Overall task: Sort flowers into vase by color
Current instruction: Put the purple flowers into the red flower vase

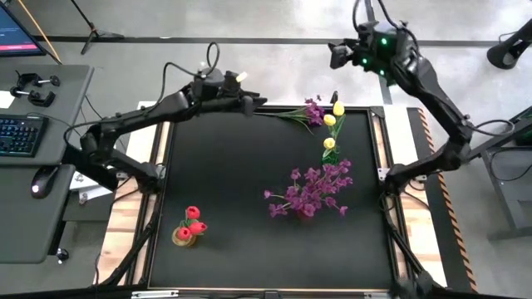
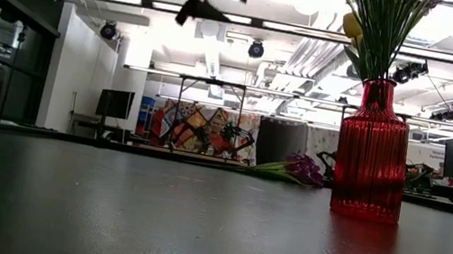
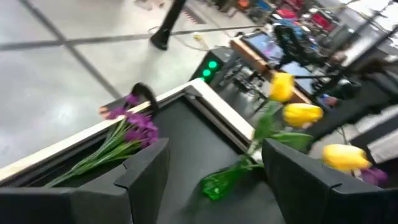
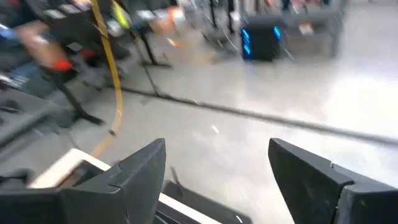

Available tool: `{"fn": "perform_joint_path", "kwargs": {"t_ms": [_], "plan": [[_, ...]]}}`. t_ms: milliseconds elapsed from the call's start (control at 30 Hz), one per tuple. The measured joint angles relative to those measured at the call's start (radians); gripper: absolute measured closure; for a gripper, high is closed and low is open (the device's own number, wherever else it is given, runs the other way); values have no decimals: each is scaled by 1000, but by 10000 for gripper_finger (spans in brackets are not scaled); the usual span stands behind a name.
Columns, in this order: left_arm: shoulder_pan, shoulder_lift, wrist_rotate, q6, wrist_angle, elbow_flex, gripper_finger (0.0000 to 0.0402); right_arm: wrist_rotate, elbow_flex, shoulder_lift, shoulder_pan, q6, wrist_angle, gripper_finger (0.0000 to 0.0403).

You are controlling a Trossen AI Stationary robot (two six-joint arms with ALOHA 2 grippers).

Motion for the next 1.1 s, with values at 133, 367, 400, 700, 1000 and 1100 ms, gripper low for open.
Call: {"fn": "perform_joint_path", "kwargs": {"t_ms": [133,367,400,700,1000,1100], "plan": [[37,41,20,-30,1,0,161,-89,-14,66,-158,21,-46,154],[77,87,154,-8,1,0,161,-226,-14,245,-337,108,-90,285],[80,90,172,6,0,0,161,-251,-15,273,-354,111,-106,312],[90,91,179,200,-7,0,161,-466,-16,501,-384,55,-384,394],[97,91,120,206,-7,0,161,-508,-16,611,-334,36,-317,402],[97,91,103,206,-7,0,161,-474,-16,648,-330,44,-321,402]]}}
